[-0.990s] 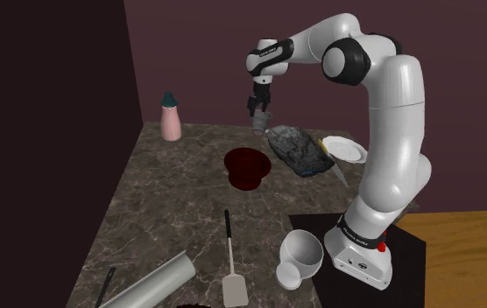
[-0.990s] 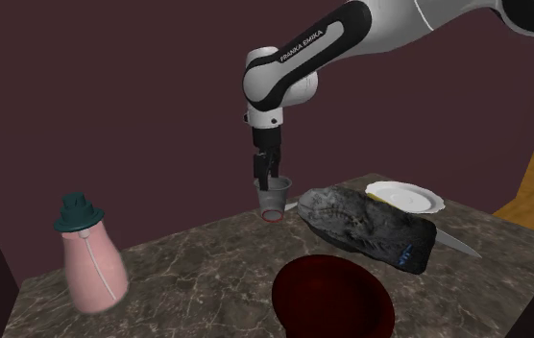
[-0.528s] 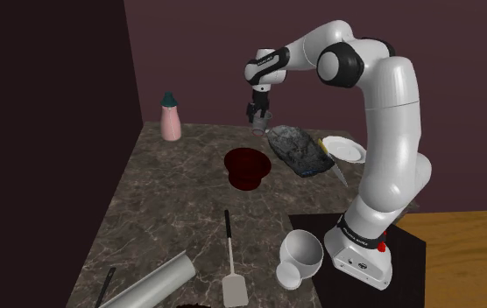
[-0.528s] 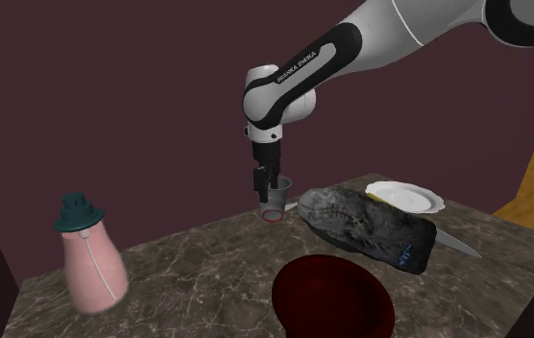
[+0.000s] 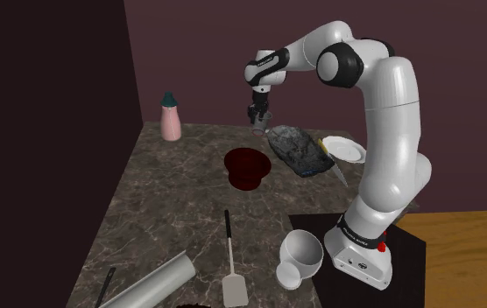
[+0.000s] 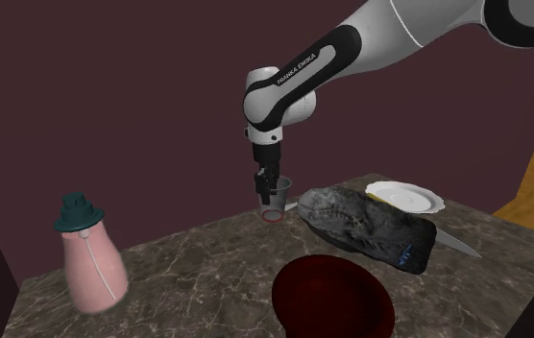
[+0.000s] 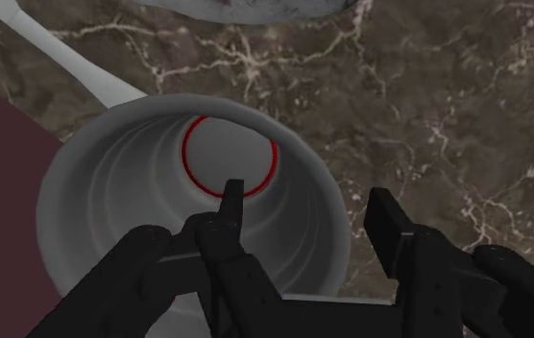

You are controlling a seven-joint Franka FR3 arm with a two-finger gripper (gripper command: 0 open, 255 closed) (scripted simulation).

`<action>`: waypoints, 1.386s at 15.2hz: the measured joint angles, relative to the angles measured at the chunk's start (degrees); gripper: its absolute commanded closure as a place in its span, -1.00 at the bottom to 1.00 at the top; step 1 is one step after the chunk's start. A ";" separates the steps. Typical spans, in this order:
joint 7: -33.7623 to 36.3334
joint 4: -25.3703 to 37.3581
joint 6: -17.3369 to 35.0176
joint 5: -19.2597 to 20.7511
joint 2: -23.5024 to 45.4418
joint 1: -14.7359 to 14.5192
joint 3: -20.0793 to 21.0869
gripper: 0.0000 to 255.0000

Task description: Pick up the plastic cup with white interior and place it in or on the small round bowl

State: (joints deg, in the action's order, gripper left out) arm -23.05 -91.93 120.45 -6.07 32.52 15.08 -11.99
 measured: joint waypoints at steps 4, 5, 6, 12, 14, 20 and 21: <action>0.00 0.01 0.00 0.00 -0.01 0.00 0.00 1.00; 0.00 0.01 0.00 0.00 -0.01 0.00 0.00 1.00; 0.00 0.01 0.00 0.00 -0.01 0.00 0.00 1.00; 0.00 0.28 -1.06 0.16 -0.77 -0.01 -0.12 1.00; 0.12 0.71 -2.23 0.33 -1.55 -0.11 -0.21 1.00; 0.33 2.71 -6.06 0.78 -3.41 -0.19 -0.47 1.00; 0.39 3.05 -6.68 0.85 -3.70 -0.22 -0.50 1.00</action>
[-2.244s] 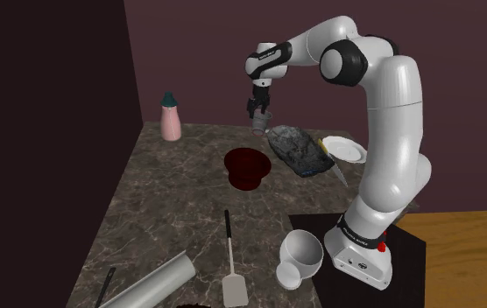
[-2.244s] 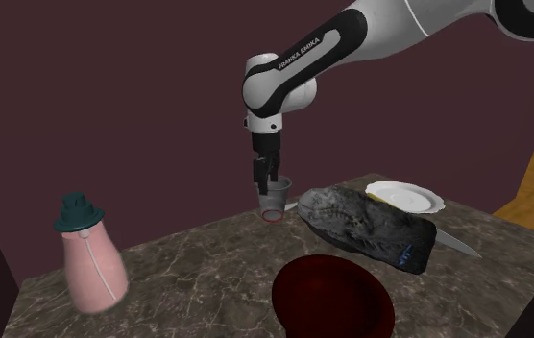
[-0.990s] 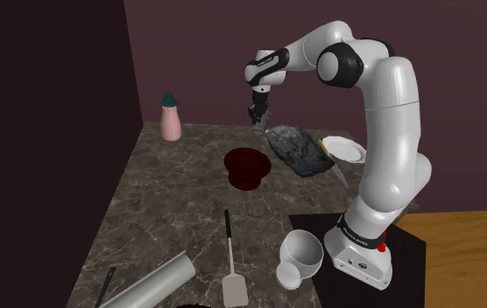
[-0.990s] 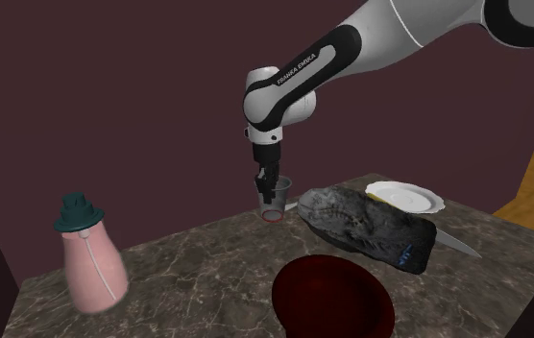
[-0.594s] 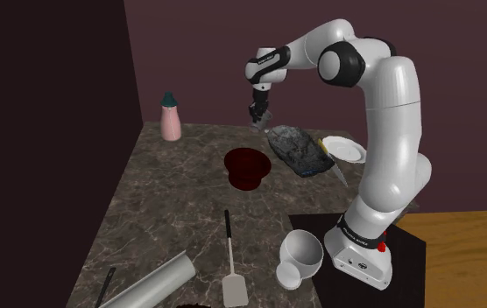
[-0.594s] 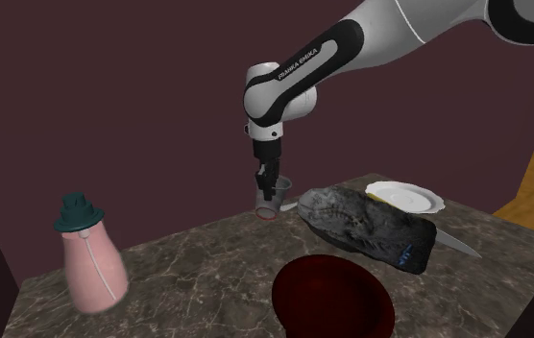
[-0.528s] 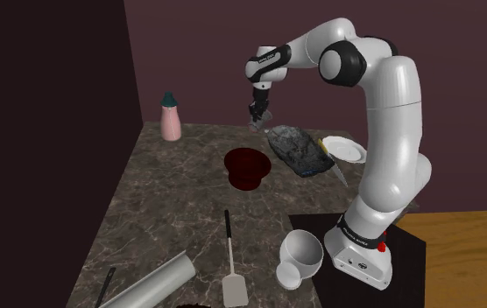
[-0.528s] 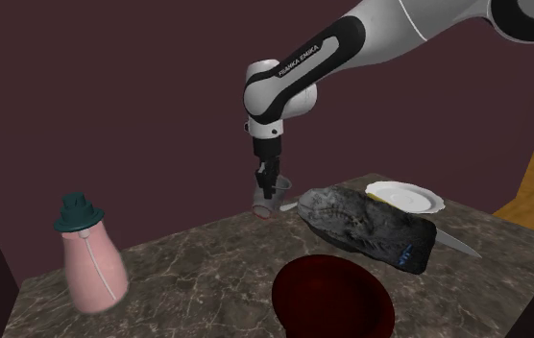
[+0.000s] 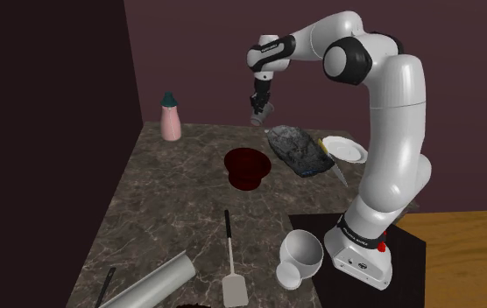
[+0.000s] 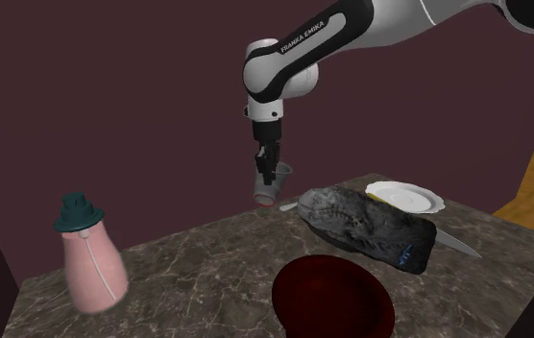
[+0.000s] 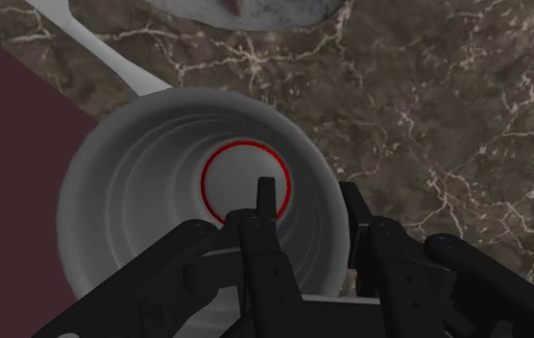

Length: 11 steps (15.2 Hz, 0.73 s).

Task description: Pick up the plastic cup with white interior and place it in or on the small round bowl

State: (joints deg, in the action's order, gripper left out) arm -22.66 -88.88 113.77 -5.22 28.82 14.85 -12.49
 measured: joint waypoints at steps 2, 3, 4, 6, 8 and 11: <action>0.05 0.64 -1.23 0.14 -0.59 -0.02 -0.08 1.00; 0.08 1.23 -1.80 0.16 -0.58 -0.01 -0.09 1.00; 0.12 1.40 -2.39 0.25 -0.99 -0.04 -0.13 1.00; 0.16 2.64 -3.93 0.33 -1.30 0.00 -0.18 1.00; 0.30 3.65 -5.21 0.42 -1.58 -0.06 -0.21 1.00; 0.34 4.92 -7.15 0.59 -2.27 -0.04 -0.31 1.00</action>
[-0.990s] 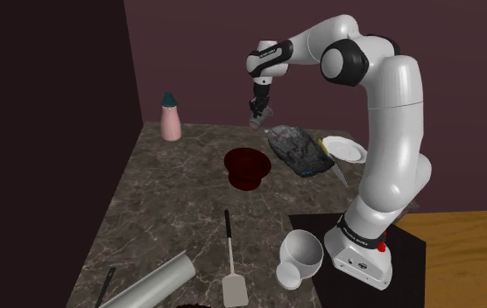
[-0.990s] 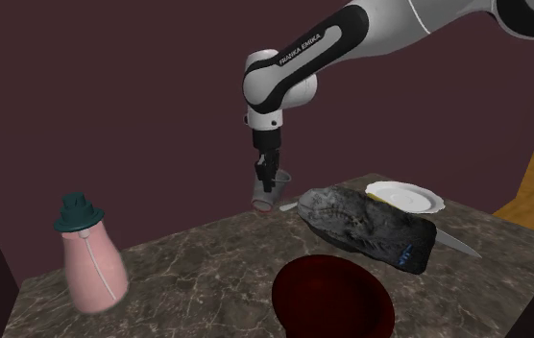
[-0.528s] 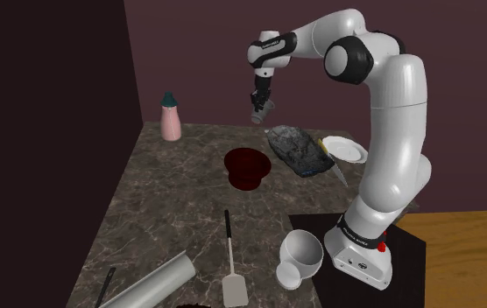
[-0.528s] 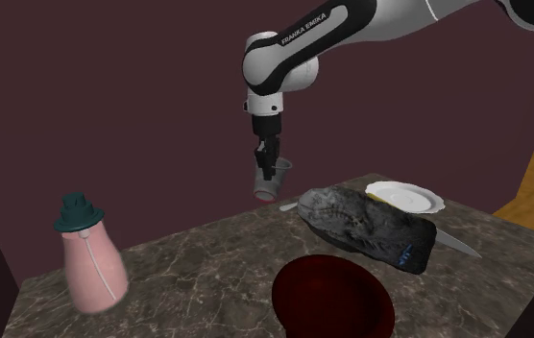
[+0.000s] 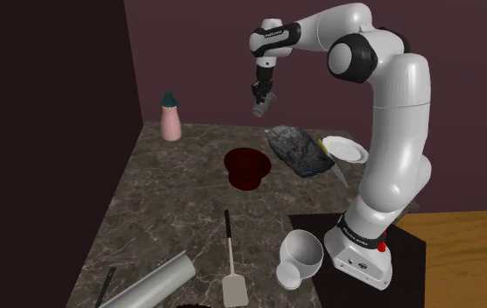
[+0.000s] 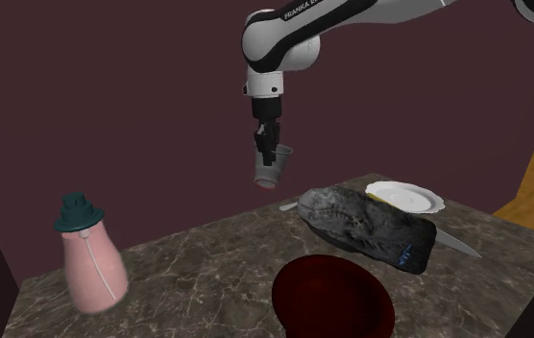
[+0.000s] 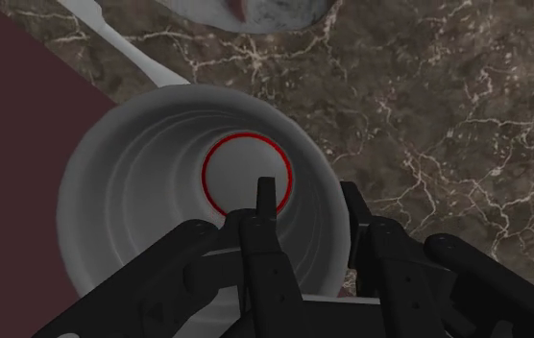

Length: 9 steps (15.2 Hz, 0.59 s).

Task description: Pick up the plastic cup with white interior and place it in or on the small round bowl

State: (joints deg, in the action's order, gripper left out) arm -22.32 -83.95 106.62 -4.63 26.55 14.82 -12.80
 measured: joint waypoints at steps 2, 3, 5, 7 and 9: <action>0.09 1.35 -1.56 0.07 -0.22 0.00 -0.02 1.00; 0.15 1.94 -2.14 0.08 -0.22 0.00 -0.02 1.00; 0.01 2.92 -3.62 0.18 -0.72 0.14 -0.14 1.00; 0.02 3.92 -4.80 0.23 -0.91 0.17 -0.17 1.00; 0.07 5.77 -6.60 0.25 -0.86 0.24 -0.19 1.00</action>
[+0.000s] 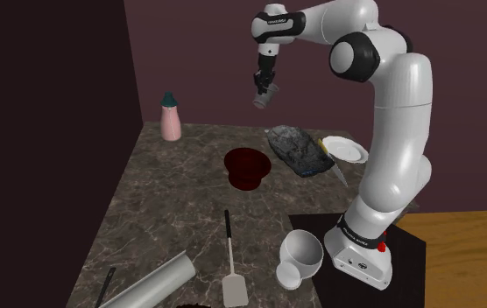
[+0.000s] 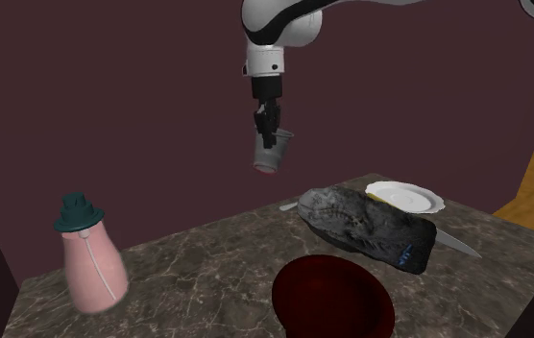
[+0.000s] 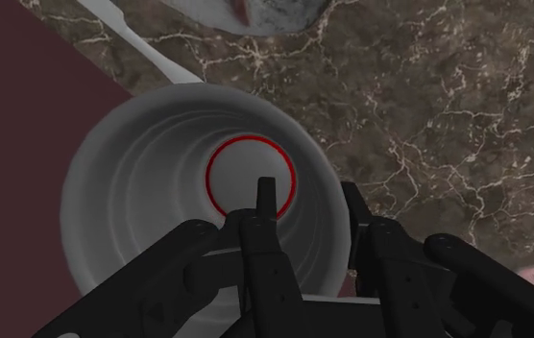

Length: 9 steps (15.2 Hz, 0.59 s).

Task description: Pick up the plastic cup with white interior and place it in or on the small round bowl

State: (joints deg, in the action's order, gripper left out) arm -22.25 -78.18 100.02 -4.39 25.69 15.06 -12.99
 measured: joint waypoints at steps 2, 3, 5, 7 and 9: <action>0.44 -0.68 -0.38 0.23 -1.05 -0.42 0.03 1.00; 1.06 -2.57 -0.02 0.54 -2.61 -1.07 0.11 1.00; 2.71 -7.15 0.96 1.30 -6.27 -2.62 0.38 1.00; 4.82 -13.02 2.65 2.19 -10.51 -4.40 0.87 1.00; 6.92 -18.13 3.96 3.00 -14.41 -5.94 1.47 1.00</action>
State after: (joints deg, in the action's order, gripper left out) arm -15.32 -96.31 103.98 -1.39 11.27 9.12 -11.52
